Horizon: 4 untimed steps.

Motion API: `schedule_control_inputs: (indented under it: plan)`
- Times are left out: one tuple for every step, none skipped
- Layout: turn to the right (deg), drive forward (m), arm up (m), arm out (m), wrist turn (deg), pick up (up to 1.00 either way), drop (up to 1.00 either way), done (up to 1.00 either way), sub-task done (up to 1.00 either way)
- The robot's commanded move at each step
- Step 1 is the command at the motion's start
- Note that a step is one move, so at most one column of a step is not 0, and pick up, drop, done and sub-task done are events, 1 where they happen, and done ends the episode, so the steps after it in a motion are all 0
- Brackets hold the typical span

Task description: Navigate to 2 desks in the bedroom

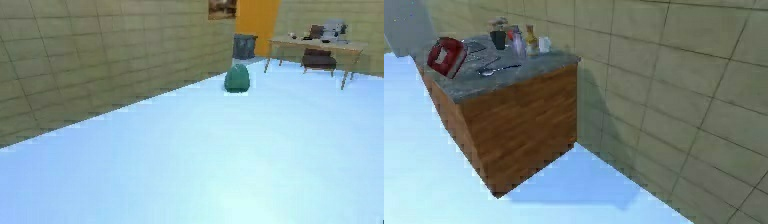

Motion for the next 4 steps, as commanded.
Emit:
schedule_control_inputs:
  plan:
    - [0.0, 1.00, 0.00, 0.00, 0.0, 0.00, 0.00, 0.00, 0.00]
    - [0.0, 1.00, 0.00, 0.00, 0.0, 0.00, 0.00, 0.00, 0.00]
    - [0.0, 1.00, 0.00, 0.00, 0.0, 0.00, 0.00, 0.00, 0.00]
    - [0.0, 0.60, 0.00, 0.00, 0.0, 0.00, 0.00, 0.00, 0.00]
